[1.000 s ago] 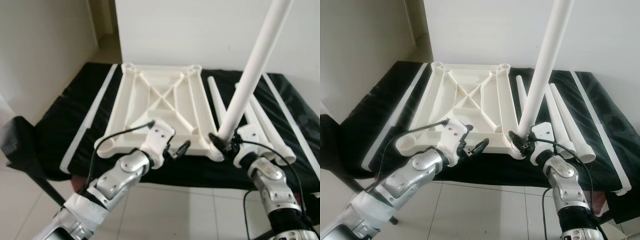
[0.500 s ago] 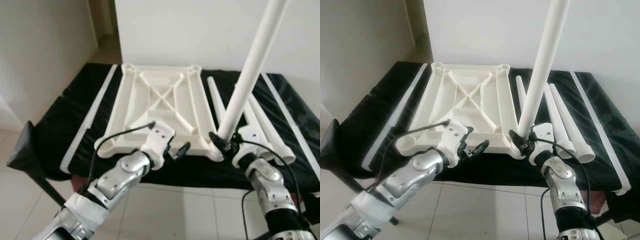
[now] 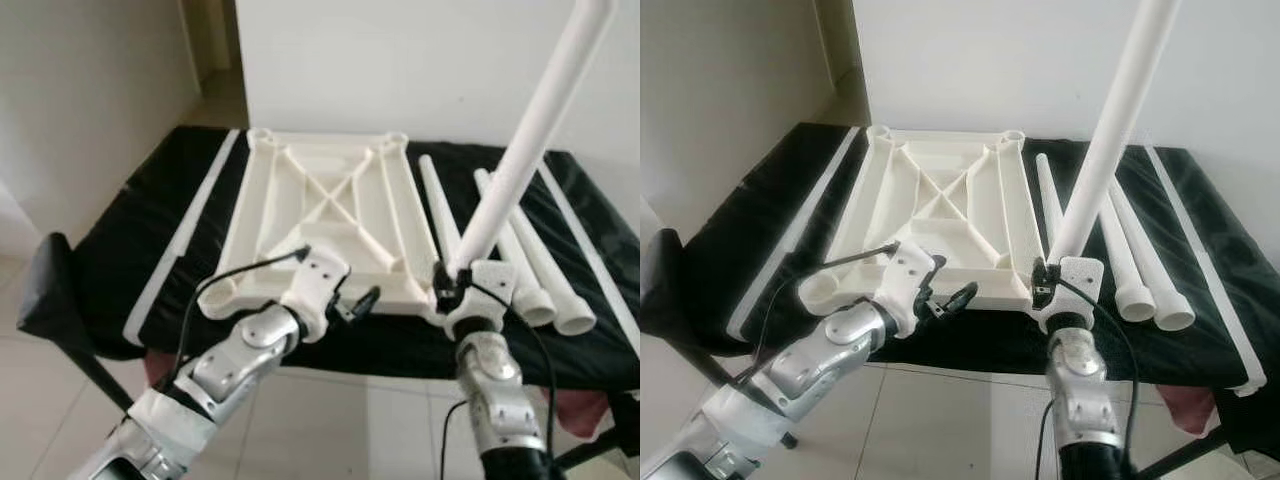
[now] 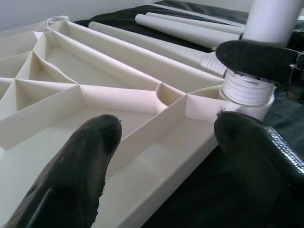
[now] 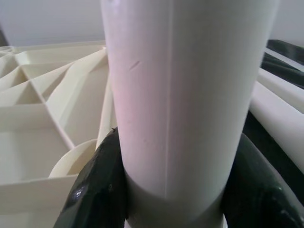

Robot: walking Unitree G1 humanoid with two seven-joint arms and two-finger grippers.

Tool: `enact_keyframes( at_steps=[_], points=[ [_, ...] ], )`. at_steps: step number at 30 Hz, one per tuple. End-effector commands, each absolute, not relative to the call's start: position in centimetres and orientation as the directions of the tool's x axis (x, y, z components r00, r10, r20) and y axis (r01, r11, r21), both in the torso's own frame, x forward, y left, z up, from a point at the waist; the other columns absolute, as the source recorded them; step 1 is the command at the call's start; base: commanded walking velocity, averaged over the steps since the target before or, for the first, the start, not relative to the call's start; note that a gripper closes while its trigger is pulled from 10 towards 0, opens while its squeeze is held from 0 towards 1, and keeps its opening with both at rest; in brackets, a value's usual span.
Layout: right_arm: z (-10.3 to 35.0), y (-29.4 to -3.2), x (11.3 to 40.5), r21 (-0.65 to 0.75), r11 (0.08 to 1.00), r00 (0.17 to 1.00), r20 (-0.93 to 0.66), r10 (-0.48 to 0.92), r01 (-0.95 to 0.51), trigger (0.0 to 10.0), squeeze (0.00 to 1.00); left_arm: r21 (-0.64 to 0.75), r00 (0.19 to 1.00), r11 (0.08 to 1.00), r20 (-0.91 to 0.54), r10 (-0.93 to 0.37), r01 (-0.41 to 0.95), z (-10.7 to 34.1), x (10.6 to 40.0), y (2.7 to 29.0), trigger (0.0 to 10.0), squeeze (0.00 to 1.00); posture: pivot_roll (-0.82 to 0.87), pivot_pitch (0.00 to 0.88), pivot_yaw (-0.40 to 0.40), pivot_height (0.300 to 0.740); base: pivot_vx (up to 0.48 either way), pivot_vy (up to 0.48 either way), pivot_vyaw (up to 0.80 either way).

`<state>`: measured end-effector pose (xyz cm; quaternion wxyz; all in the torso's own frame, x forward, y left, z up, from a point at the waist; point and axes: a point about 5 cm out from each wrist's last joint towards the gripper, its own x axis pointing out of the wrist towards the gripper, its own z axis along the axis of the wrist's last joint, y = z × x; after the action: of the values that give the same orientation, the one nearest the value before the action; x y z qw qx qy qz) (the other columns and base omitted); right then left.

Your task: Building children table

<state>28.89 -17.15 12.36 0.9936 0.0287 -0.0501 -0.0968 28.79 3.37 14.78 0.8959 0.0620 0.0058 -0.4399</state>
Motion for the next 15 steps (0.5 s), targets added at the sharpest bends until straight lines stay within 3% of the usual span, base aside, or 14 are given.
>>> enact_keyframes(
  at_steps=[1,13,14,15],
  points=[
    [11.0,-16.6,28.3,0.101,0.968,0.973,0.018,-0.232,0.229,10.0,0.0,0.093,0.349,0.341,-0.089,-0.933,0.935,14.8,27.5,2.8,10.0,0.0,-0.03,0.0,-0.007,0.74,0.0,0.0,0.0],
    [12.0,-16.1,28.1,0.115,0.973,0.977,0.055,-0.208,0.2,10.0,0.0,0.103,0.341,0.332,-0.089,-0.936,0.938,15.0,27.6,2.8,10.0,0.0,-0.02,0.0,0.0,0.74,0.0,0.0,0.0],
    [12.0,-16.1,28.1,0.114,0.973,0.977,0.058,-0.206,0.199,0.3,0.0,0.104,0.34,0.331,-0.088,-0.936,0.938,15.0,27.6,2.8,10.0,0.0,-0.02,0.0,-0.005,0.74,0.0,0.0,0.0],
    [12.0,-16.1,28.1,0.114,0.973,0.977,0.058,-0.206,0.199,0.3,0.0,0.104,0.34,0.331,-0.088,-0.936,0.938,15.0,27.6,2.8,10.0,0.0,-0.02,0.0,-0.005,0.74,0.0,0.0,0.0]
  ],
)
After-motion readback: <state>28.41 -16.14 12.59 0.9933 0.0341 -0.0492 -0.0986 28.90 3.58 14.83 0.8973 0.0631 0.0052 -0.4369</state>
